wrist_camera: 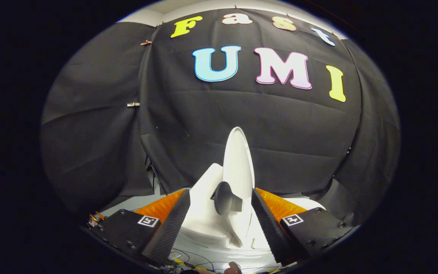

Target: Open the toilet lid.

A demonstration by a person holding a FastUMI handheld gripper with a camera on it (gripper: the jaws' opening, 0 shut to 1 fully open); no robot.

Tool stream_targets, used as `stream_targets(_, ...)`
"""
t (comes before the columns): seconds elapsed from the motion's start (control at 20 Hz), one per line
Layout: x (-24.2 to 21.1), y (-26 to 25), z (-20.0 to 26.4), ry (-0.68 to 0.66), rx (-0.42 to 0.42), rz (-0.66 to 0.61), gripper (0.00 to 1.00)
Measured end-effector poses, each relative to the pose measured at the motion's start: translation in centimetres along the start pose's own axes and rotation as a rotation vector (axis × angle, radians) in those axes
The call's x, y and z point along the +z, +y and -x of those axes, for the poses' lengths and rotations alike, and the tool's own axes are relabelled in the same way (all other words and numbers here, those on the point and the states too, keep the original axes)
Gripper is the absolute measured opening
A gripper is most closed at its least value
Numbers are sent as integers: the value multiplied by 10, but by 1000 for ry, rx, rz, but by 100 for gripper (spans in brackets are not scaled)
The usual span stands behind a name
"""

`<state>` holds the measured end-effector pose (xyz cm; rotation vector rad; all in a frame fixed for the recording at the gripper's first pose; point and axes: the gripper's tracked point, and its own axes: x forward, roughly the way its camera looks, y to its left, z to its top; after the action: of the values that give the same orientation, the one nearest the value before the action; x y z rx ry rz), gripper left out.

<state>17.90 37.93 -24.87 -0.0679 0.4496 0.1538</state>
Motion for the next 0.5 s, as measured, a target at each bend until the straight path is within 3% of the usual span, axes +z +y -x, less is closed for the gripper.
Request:
stream_targets(0.2, 28, -12, 34, -56, 38, -23, 100)
stream_targets(0.5, 77, -77, 110, -171, 40, -54, 100)
